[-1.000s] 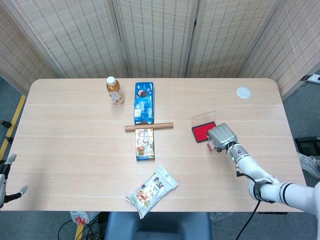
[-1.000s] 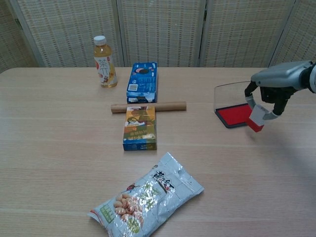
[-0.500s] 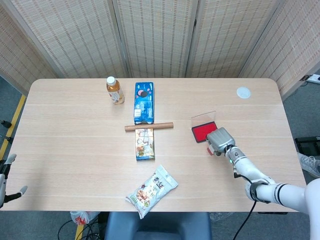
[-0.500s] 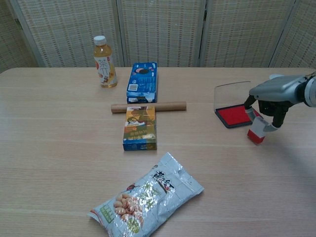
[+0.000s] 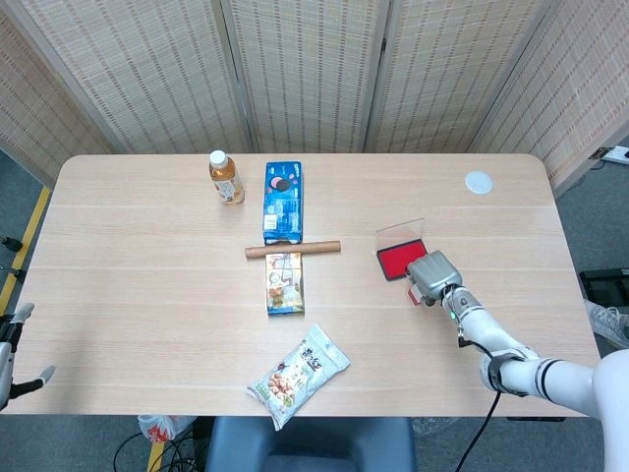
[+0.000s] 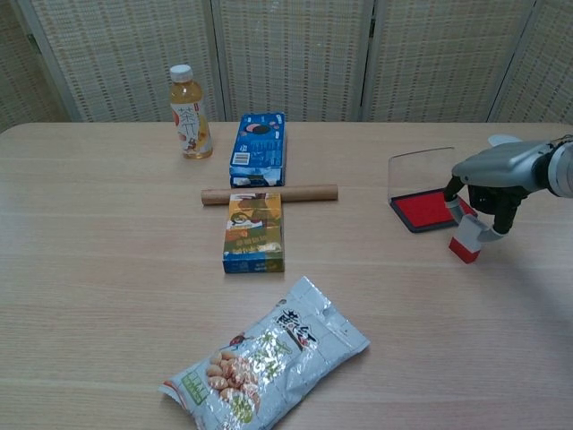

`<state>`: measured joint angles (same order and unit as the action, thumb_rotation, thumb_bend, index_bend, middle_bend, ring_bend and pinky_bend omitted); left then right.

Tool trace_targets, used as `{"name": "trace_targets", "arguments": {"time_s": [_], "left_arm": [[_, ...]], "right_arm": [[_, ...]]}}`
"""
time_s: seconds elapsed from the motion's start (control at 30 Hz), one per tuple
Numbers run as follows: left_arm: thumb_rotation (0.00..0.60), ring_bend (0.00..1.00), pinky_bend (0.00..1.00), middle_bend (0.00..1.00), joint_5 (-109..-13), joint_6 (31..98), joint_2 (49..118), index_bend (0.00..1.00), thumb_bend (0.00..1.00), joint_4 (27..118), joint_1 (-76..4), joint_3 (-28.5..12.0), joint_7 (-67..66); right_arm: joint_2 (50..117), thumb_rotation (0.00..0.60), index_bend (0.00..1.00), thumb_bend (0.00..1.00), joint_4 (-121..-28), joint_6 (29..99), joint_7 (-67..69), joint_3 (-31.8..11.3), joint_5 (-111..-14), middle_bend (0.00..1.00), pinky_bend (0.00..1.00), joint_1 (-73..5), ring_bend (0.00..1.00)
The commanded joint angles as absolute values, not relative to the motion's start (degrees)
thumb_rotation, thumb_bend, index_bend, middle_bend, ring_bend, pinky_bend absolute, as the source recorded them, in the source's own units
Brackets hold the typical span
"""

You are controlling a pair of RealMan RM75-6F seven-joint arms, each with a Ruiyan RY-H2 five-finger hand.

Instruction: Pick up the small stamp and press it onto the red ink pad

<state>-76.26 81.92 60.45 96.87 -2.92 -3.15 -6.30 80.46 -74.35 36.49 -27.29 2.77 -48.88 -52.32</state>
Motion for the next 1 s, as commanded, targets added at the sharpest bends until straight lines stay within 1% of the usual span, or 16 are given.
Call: {"name": "trace_targets", "arguments": {"time_s": [0.03,0.27,0.33,0.47,0.57,0.67,0.7,0.8,0.83,0.9,0.93,0.97,1.0], "left_arm": [[0.6,0.14,0.31,0.2,-76.31,81.97,60.41,0.09,0.23,96.92,-2.89,-3.12,-6.26],[0.6,0.14,0.31,0.2,-76.46,82.06,60.42,0.09,0.23,96.86,-2.86,-3.11,-6.11],[0.6,0.14,0.31,0.2,-76.39,81.88,60.49,0.09,0.23,96.8,-2.97,-3.13,-6.2],[0.6,0.14,0.31,0.2,-76.4,81.69,60.62,0.09,0.23,96.75,-3.1,-3.12,-6.33],[0.6,0.14,0.31,0.2,-76.44,81.79,60.6,0.09,0.23,96.79,-3.06,-3.13,-6.21],[0.6,0.14,0.31,0.2,-76.61,82.15,60.39,0.09,0.23,96.85,-2.86,-3.15,-5.67],[0.6,0.14,0.31,0.2,-76.63,82.23,60.35,0.09,0.23,96.87,-2.81,-3.15,-5.56],[0.6,0.14,0.31,0.2,-76.79,82.63,60.16,0.09,0.23,96.93,-2.62,-3.23,-5.02],[0.6,0.14,0.31,0.2,-76.92,82.8,60.1,0.09,0.23,96.94,-2.56,-3.24,-4.81],[0.6,0.14,0.31,0.2,-77.07,83.0,60.04,0.09,0.23,96.96,-2.49,-3.28,-4.57],[0.6,0.14,0.31,0.2,-77.14,83.06,60.02,0.09,0.23,96.97,-2.49,-3.31,-4.45],[0.6,0.14,0.31,0.2,-77.18,83.05,60.01,0.09,0.23,96.97,-2.51,-3.34,-4.35],[0.6,0.14,0.31,0.2,-77.28,83.05,60.03,0.09,0.23,96.95,-2.56,-3.37,-4.22]], "right_arm": [[80.47,0.6,0.6,0.25,-74.29,36.11,-27.75,2.9,-48.06,0.81,0.69,-52.59,0.66],[79.67,0.6,0.28,0.21,-75.78,36.44,-28.71,3.25,-46.95,0.74,0.63,-52.97,0.59],[79.27,0.6,0.23,0.2,-76.58,37.0,-29.14,3.4,-46.78,0.72,0.62,-52.96,0.58],[78.64,0.6,0.17,0.19,-77.65,37.61,-30.05,3.83,-46.06,0.7,0.6,-53.05,0.56],[78.06,0.6,0.09,0.18,-78.59,38.35,-31.12,4.21,-45.14,0.68,0.58,-53.18,0.54],[76.13,0.6,0.01,0.16,-81.58,40.06,-31.75,4.42,-44.89,0.65,0.56,-52.93,0.51],[75.57,0.6,0.0,0.16,-82.41,40.55,-31.8,4.46,-45.04,0.64,0.55,-52.79,0.5],[72.1,0.6,0.0,0.15,-87.71,44.33,-30.48,4.27,-47.63,0.6,0.53,-51.02,0.47],[70.58,0.6,0.0,0.15,-89.97,46.55,-29.17,4.16,-49.73,0.58,0.52,-49.66,0.46],[68.55,0.6,0.0,0.15,-92.73,50.98,-26.61,4.19,-54.05,0.5,0.49,-46.86,0.42],[67.79,0.6,0.0,0.14,-93.59,55.01,-25.03,4.37,-57.41,0.47,0.48,-44.54,0.4],[67.49,0.6,0.0,0.14,-93.72,58.33,-24.17,4.65,-59.89,0.41,0.44,-42.68,0.36],[67.5,0.6,0.0,0.14,-93.37,63.12,-23.3,5.04,-62.77,0.36,0.4,-40.01,0.33]]}}
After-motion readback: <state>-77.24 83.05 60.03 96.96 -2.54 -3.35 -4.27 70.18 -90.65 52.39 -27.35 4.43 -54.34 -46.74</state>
